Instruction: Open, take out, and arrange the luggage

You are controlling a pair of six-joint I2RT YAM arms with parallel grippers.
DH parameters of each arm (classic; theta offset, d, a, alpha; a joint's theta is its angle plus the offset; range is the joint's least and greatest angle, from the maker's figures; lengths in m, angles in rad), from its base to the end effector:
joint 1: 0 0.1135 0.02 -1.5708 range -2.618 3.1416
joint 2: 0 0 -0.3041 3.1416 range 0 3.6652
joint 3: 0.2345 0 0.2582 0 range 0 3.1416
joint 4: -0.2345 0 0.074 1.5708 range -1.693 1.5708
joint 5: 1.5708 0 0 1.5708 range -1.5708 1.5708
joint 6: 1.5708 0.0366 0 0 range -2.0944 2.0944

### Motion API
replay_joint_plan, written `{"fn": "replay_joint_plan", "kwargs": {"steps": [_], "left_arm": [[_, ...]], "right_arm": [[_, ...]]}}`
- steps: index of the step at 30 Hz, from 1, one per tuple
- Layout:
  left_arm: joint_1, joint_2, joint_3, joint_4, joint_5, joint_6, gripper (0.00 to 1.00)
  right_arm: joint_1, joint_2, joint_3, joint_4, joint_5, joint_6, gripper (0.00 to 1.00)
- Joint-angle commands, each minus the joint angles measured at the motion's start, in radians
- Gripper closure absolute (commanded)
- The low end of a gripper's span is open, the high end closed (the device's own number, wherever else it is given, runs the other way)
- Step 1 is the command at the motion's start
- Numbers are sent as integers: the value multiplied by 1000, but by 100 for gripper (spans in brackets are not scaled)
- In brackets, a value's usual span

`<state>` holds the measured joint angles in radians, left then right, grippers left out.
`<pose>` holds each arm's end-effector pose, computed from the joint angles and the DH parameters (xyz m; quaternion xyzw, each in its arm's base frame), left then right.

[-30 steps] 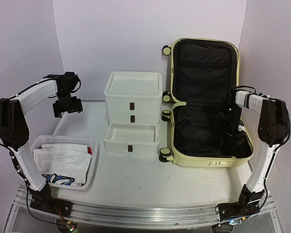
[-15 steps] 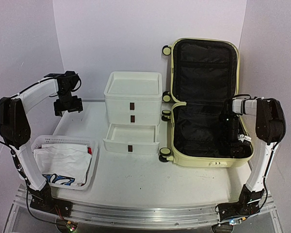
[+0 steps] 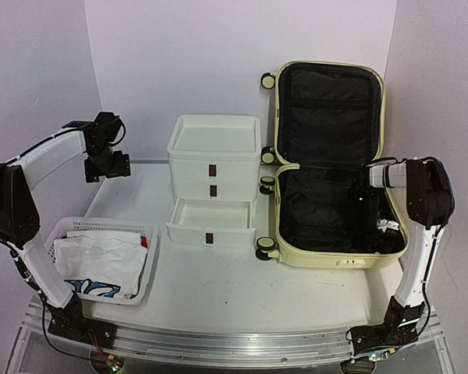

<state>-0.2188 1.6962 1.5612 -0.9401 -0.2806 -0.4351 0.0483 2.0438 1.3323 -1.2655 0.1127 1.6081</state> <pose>0.3603 -0.0697 0.3448 -0.1377 0.9506 0.0504 0.2736 0.3441 0.0125 0.1643 -0.6796 -0.7032 0.1857 0.0955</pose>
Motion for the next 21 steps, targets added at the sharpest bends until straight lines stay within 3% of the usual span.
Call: {"fn": "replay_joint_plan", "kwargs": {"steps": [1, 5, 13, 16, 21], "left_arm": [[6, -93, -7, 104, 15, 64, 10], [6, -132, -12, 134, 36, 88, 11], [6, -164, 40, 162, 101, 130, 10], [6, -171, 48, 165, 146, 120, 11], [6, -178, 9, 184, 221, 56, 11]], "right_arm": [[-2, -34, 7, 104, 19, -20, 50], [1, -133, -29, 91, 4, 6, 61], [-1, -343, -32, 17, -9, -46, 67], [0, -387, 15, 17, -23, -237, 69], [3, -409, 43, 290, -191, -861, 79]]}}
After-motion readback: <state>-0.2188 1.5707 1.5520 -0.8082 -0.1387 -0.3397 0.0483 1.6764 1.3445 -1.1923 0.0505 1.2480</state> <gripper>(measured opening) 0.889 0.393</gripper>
